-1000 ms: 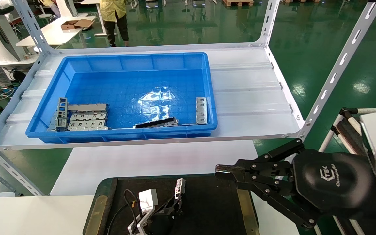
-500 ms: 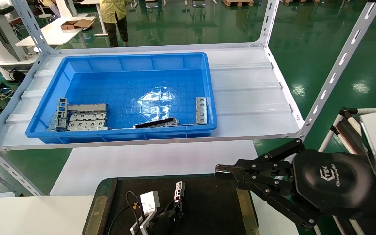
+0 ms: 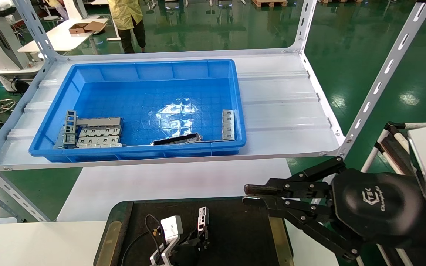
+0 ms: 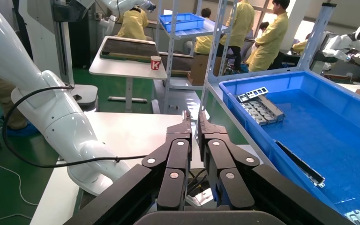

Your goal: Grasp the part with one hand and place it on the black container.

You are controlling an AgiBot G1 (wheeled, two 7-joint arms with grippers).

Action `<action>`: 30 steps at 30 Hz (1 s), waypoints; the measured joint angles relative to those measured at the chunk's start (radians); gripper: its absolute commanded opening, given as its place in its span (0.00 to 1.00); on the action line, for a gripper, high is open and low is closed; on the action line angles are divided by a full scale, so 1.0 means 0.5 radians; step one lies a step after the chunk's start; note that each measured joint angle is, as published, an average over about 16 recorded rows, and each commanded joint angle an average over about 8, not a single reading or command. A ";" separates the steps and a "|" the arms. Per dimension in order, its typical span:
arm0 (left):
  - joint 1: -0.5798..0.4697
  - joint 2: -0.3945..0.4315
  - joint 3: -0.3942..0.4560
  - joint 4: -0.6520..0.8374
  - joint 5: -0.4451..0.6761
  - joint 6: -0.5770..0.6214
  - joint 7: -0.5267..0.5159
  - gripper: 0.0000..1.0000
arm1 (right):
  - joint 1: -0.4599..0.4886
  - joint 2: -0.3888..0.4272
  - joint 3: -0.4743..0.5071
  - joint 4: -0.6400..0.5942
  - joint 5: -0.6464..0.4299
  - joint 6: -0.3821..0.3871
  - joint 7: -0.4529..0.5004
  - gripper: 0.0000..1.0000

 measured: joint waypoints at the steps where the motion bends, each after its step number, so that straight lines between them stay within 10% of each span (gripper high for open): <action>1: -0.006 -0.003 0.009 -0.013 -0.022 -0.012 0.014 1.00 | 0.000 0.000 0.000 0.000 0.000 0.000 0.000 1.00; 17: -0.051 -0.088 0.054 -0.232 -0.110 -0.092 0.112 1.00 | 0.000 0.000 0.000 0.000 0.000 0.000 0.000 1.00; 30: -0.013 -0.482 -0.003 -0.514 0.033 0.281 0.088 1.00 | 0.000 0.000 -0.001 0.000 0.000 0.000 0.000 1.00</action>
